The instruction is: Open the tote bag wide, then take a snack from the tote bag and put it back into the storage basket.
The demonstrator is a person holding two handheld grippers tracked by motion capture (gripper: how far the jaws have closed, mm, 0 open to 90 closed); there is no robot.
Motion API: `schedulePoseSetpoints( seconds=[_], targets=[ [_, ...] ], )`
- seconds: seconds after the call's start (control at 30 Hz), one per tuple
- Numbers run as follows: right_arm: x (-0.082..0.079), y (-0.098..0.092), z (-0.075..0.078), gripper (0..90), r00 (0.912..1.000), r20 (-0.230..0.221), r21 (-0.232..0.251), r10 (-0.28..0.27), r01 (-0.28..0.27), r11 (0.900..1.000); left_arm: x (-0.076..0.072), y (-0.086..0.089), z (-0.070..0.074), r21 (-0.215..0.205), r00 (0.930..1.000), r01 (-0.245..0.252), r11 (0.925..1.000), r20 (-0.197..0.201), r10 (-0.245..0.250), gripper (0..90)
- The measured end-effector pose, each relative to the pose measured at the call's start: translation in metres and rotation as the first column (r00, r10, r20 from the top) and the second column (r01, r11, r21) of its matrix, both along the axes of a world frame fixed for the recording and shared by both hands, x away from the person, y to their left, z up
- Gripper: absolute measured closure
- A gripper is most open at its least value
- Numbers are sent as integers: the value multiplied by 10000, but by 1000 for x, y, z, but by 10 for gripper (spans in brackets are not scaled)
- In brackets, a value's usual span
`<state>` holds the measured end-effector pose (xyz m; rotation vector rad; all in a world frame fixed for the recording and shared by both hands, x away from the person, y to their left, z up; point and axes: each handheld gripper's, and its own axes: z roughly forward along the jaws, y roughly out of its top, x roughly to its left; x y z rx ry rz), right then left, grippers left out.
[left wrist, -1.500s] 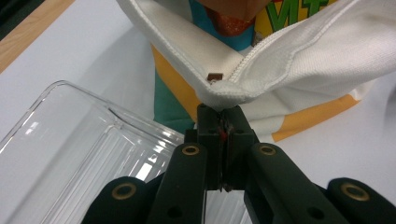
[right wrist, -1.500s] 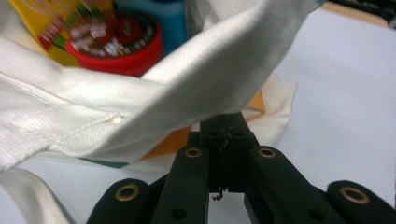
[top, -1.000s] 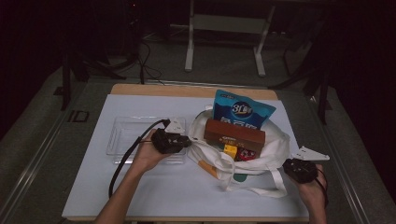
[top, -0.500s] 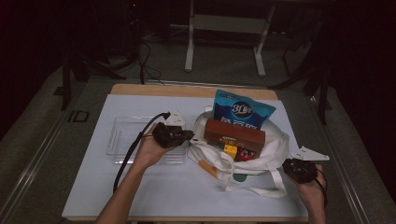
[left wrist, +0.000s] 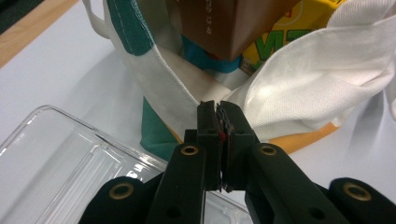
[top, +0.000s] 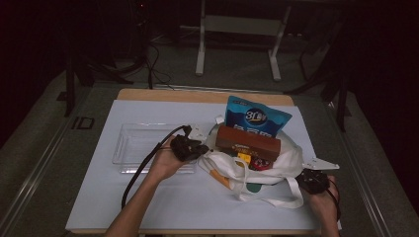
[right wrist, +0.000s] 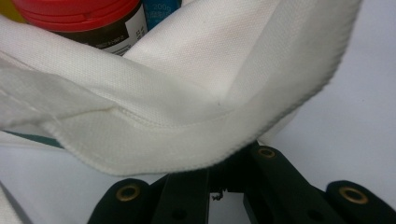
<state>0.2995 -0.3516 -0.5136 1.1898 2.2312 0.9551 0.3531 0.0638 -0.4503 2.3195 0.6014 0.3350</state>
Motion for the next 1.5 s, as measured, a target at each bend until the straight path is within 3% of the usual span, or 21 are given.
schedulePoseSetpoints(
  seconds=[0.2,0.33,0.43,0.63,0.9,1.27,1.5],
  targets=[
    [1,-1,-6,897,10000,20,190,-84,84,9998,2,-3,-6,186,10000,-75,9998,-39,76,864],
    [-2,-2,-5,861,9997,199,289,-153,148,9995,-1,2,-1,-381,10000,49,9993,0,-49,792],
    [-6,-5,-8,823,9992,394,533,-56,35,9986,-2,9,3,-547,9999,-78,9985,115,85,768],
    [-7,-8,-10,792,9989,409,652,-230,203,9977,-2,24,12,-1479,9997,49,9890,260,-11,728],
    [-11,-11,-14,752,9976,504,991,-479,427,9942,-1,37,20,-1910,9989,-119,9815,422,204,689],
    [-14,-14,-19,704,9972,419,1467,-627,559,9876,2,39,23,-1995,9992,-59,9799,380,138,633],
    [-15,-13,-20,665,9979,382,1445,-522,462,9884,5,33,30,-1964,9989,263,9802,427,-182,612]
  ],
)
